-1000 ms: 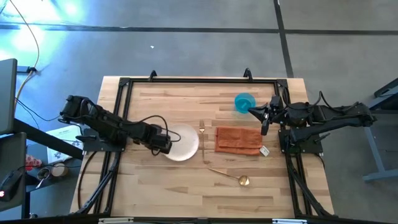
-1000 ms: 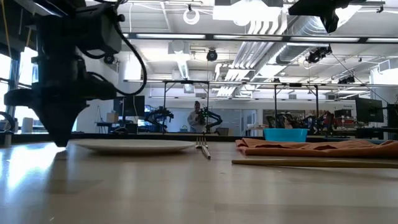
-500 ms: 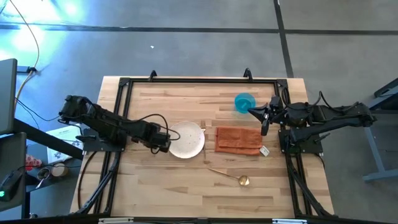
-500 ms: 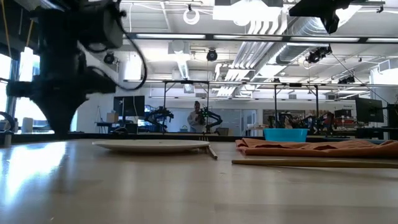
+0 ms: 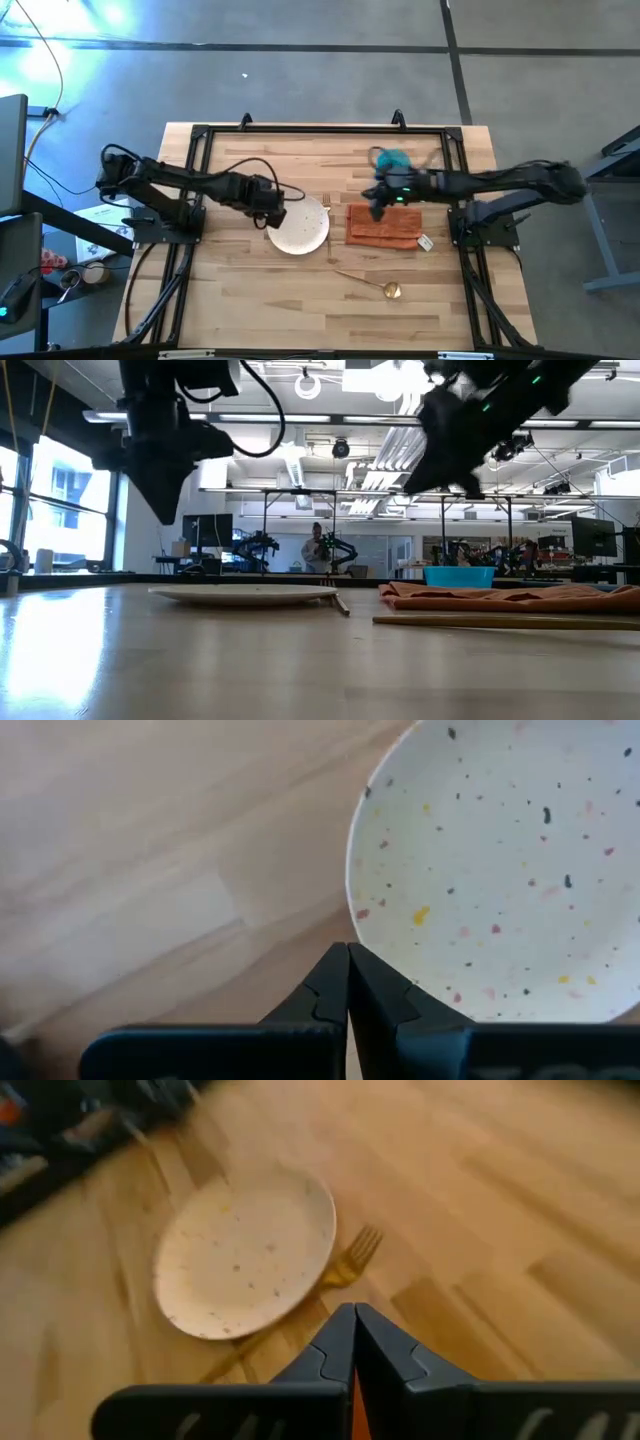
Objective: Set table place
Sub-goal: Adjust the gold fork on the table
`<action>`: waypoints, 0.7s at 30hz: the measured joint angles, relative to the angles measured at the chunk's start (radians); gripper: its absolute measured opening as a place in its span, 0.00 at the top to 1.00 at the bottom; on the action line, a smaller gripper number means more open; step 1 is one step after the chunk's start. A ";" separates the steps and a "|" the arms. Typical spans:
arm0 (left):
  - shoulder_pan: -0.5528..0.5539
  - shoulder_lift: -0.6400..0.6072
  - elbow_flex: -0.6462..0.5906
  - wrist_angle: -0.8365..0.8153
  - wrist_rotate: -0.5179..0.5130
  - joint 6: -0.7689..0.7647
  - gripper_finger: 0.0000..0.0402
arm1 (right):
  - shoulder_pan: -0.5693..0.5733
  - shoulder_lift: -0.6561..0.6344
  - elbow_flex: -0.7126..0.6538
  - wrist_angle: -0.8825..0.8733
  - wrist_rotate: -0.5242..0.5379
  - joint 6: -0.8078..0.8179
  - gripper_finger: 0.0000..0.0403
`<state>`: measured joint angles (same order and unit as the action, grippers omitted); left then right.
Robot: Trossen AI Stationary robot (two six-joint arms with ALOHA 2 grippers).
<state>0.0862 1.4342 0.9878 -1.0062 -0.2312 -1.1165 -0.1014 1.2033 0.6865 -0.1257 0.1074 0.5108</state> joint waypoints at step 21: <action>0.006 -0.010 0.049 -0.184 -0.026 0.064 1.00 | -0.055 0.745 0.639 -0.259 -0.169 -0.309 1.00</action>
<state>0.0917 1.4239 1.0367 -1.1900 -0.2577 -1.0524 -0.1568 1.9486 1.3259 -0.3851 -0.0620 0.2023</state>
